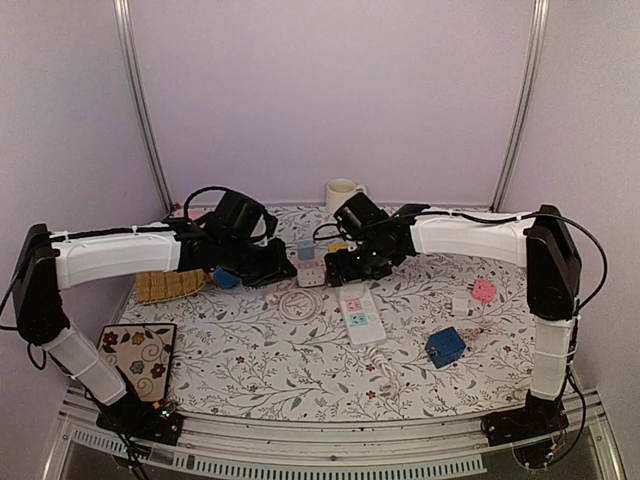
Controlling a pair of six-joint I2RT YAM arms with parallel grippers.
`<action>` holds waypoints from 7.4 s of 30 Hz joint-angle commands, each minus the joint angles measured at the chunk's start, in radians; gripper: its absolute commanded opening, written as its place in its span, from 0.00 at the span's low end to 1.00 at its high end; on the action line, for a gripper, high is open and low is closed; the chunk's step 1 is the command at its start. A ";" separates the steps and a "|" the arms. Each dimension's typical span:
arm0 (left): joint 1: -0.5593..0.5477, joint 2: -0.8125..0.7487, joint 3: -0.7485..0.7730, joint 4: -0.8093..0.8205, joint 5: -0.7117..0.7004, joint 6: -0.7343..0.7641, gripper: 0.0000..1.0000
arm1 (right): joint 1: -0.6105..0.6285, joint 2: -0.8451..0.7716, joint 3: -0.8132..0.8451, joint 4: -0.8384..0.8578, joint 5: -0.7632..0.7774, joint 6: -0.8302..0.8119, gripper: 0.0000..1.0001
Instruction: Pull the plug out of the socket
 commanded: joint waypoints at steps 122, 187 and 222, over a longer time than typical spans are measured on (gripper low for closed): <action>-0.096 0.114 0.207 -0.114 -0.012 0.081 0.02 | -0.597 -0.192 -0.468 0.441 -0.614 0.132 0.32; -0.095 0.192 0.203 -0.057 0.051 0.062 0.05 | -0.311 -0.409 -0.468 0.150 -0.191 -0.062 0.92; -0.056 0.106 0.102 -0.085 -0.022 -0.008 0.08 | 0.020 0.013 -0.037 -0.052 -0.003 -0.099 0.75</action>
